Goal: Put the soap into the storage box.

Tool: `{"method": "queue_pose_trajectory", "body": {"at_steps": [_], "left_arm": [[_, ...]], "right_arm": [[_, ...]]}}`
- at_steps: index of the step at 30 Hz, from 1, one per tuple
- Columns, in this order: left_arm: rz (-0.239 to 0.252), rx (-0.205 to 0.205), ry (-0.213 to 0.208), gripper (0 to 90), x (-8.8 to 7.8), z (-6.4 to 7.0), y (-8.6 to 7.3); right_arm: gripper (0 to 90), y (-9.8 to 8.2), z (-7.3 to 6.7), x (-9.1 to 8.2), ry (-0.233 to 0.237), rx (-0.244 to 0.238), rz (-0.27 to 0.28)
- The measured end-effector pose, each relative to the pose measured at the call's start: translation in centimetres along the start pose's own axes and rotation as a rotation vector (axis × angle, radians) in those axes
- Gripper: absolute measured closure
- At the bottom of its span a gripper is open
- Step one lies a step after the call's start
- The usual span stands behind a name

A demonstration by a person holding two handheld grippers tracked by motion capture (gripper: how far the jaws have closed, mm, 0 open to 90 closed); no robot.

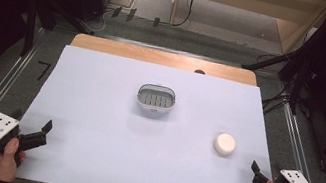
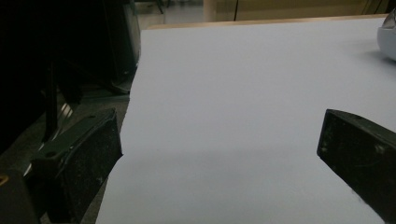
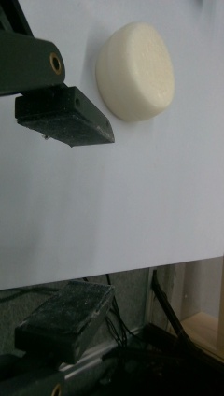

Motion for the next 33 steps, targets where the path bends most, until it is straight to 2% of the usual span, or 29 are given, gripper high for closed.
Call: {"method": "queue_pose_trajectory", "body": {"at_steps": [2, 3, 6, 9, 12, 16, 19, 25, 27, 33], "left_arm": [[0.006, -0.006, 0.000, 0.2, 0.0, 0.0, 0.0], [0.008, -0.008, 0.003, 0.2, 0.0, 0.0, 0.0], [0.007, -0.003, -0.001, 0.2, -0.1, 0.0, 0.0], [0.004, 0.000, -0.004, 0.2, 0.0, 0.0, 0.0], [0.002, 0.000, -0.005, 0.2, 0.0, 0.0, 0.0], [0.000, -0.005, -0.009, 0.2, 0.0, 0.0, 0.0], [0.003, -0.014, -0.010, 0.2, 0.0, -0.1, 0.0], [0.002, -0.008, -0.010, 0.2, 0.0, 0.0, 0.0], [-0.001, -0.010, -0.008, 0.2, 0.0, 0.0, 0.0], [-0.003, -0.008, -0.006, 0.2, 0.0, 0.0, 0.0]], "right_arm": [[23.4, 0.0, 0.3, -0.1, 0.046, 0.037, 0.007], [22.3, 0.0, 0.4, -0.1, 0.050, 0.049, 0.010], [18.8, 0.0, 0.2, -0.2, 0.010, 0.034, 0.010], [18.9, 0.0, 0.2, -0.1, 0.036, 0.035, -0.007], [17.4, 0.0, 0.2, -0.2, 0.032, 0.034, -0.012], [16.9, -0.3, -0.4, 0.1, 0.081, 0.003, -0.081], [16.7, -0.3, -0.8, 0.1, 0.124, 0.000, -0.096], [12.6, -0.3, -1.1, 0.4, 0.151, -0.029, -0.130], [13.2, -0.1, -1.3, 0.5, 0.171, -0.063, -0.151], [17.0, 0.8, -1.3, 0.5, 0.209, -0.122, -0.165]]}}
Point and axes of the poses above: each handheld gripper's, and its own axes: x roughly forward along the jaws, y roughly out of its top, z roughly to its right, the point moved 4 cm from there along x, roughly forward along the jaws, and after that the axes turned 15 degrees about z, right-handed, at the moved point
